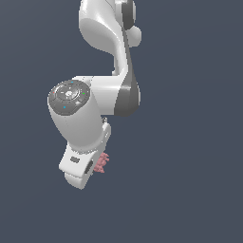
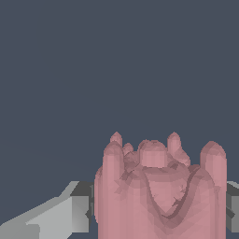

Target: Pick up the object and move it to a goal position.

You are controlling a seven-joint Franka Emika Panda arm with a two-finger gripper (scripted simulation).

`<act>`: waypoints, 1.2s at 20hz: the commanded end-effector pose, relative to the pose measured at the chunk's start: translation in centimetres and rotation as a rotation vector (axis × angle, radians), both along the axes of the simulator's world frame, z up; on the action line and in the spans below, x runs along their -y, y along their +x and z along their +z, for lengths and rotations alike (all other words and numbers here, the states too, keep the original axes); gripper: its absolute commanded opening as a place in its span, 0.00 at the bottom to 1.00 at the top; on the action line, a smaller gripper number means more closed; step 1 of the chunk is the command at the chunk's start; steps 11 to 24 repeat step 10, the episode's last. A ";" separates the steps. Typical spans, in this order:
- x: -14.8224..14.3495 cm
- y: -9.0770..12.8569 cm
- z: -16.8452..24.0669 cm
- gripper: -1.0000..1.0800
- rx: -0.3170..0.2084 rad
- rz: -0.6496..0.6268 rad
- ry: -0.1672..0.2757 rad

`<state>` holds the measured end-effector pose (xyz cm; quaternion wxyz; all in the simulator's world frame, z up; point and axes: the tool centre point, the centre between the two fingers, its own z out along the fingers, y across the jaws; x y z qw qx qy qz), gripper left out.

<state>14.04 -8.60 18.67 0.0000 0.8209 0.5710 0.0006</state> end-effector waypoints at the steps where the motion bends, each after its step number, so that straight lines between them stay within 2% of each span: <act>1: 0.6 0.3 0.8 0.00 -0.001 0.001 0.000; 24: 1.2 0.7 1.6 0.00 -0.001 0.000 -0.001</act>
